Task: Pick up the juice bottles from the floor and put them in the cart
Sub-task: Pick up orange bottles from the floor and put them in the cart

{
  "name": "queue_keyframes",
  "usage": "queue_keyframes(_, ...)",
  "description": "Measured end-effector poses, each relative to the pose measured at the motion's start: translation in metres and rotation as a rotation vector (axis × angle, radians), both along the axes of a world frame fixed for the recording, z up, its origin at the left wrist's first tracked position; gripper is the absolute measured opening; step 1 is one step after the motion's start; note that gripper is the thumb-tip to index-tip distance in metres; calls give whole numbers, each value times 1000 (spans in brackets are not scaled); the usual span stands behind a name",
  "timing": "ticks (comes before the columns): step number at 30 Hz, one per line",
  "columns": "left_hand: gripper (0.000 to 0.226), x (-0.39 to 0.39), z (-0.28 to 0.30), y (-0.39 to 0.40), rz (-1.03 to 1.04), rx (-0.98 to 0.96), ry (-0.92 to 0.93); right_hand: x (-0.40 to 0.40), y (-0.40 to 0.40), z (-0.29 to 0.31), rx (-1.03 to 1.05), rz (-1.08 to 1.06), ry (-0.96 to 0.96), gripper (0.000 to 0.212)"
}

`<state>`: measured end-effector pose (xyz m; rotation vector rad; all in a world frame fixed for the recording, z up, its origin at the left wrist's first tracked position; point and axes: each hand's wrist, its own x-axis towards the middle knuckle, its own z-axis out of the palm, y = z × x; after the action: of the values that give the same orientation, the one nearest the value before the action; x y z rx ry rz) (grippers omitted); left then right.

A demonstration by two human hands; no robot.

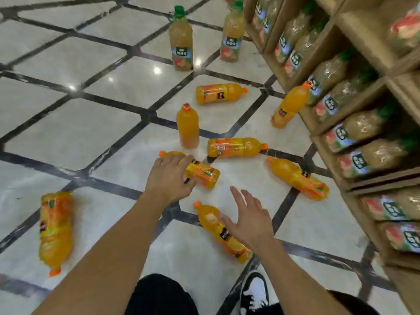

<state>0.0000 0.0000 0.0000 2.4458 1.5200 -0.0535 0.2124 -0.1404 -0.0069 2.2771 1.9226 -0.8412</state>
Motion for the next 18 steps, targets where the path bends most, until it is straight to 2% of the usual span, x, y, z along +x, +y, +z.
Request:
queue_keyframes(3, 71, 18, -80, 19, -102, -52, 79, -1, -9, -85, -182, 12, -18, 95)
queue_keyframes(6, 77, 31, -149, 44, -188, -97, 157, -3, -27, -154, -351, -6, -3, 119)
queue_keyframes(8, 89, 34, -184, 64, -218, -129, 251, -3, -34, -191, -366, -40, -17, 125)
queue_keyframes(9, 95, 37, -198, 74, -241, -133, 314, -4, -43, -206, -260, -18, -66, 124)
queue_keyframes(11, 104, 44, -219, 90, -282, -114, 401, -3, -39, -224, -74, -80, -6, 118)
queue_keyframes(12, 106, 48, -226, 97, -297, -83, 414, 3, -27, -231, -108, -216, 86, 108)
queue_keyframes(13, 106, 52, -230, 101, -310, -47, 425, 5, -19, -237, -183, -278, 63, 99)
queue_keyframes(14, 105, 55, -232, 105, -324, -15, 431, 7, -15, -239, -186, -295, 36, 99)
queue_keyframes(16, 99, 57, -232, 105, -331, 2, 443, 9, -19, -238, -138, -186, 68, 114)
queue_keyframes(18, 95, 51, -229, 97, -302, -19, 439, 5, -27, -250, -218, -198, 55, 101)
